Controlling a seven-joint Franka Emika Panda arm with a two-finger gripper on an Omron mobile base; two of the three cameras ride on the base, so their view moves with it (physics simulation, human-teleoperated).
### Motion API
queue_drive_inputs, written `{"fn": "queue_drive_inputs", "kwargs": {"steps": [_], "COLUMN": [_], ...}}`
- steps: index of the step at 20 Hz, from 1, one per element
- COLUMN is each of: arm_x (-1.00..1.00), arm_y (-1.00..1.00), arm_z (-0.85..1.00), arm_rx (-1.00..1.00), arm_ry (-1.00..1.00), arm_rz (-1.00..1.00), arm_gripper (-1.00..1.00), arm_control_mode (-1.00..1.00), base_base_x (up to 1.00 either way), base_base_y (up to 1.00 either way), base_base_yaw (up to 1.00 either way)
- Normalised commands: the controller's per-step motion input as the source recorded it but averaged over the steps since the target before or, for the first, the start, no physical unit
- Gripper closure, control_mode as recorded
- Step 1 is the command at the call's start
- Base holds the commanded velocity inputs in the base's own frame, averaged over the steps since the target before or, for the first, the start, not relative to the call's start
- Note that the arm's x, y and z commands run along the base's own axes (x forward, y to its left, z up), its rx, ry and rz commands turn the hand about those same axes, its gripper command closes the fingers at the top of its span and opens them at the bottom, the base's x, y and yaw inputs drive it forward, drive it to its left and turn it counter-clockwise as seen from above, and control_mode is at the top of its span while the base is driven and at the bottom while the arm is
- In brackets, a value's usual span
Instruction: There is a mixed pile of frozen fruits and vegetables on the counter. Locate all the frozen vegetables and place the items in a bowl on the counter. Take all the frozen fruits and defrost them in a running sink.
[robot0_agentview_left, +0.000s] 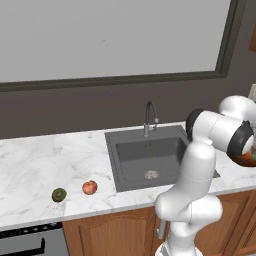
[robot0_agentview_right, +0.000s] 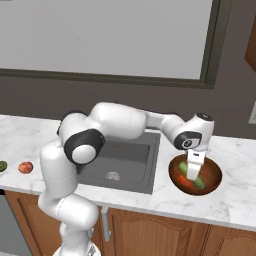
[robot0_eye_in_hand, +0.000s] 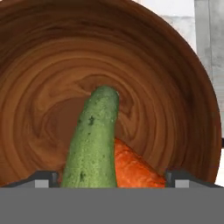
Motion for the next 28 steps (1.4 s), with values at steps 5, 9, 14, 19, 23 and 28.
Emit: {"fn": "queue_drive_inputs", "kwargs": {"steps": [5, 9, 14, 19, 23, 28], "arm_x": [0.00, -0.09, -0.07, -0.30, -0.46, -0.45], "arm_y": [-0.01, 0.03, 0.26, 0.66, 0.89, 0.88], "arm_z": [0.64, 0.54, 0.34, 0.08, 0.11, 0.09], "arm_rx": [0.02, 0.01, 0.00, -0.04, -0.11, -0.11], "arm_ry": [0.01, 0.02, 0.05, 0.01, 0.04, 0.04], "arm_rz": [0.00, 0.00, 0.00, 0.02, 0.09, 0.12], "arm_gripper": [-1.00, -1.00, -1.00, -1.00, -1.00, -1.00], "arm_control_mode": [-1.00, -1.00, -1.00, -1.00, -1.00, -1.00], "base_base_x": [0.00, 0.00, 0.00, 0.00, 0.00, 0.00], "base_base_y": [0.00, 0.00, 0.00, 0.00, 0.00, 0.00], "base_base_yaw": [0.00, 0.00, 0.00, 0.00, 0.00, 0.00]}}
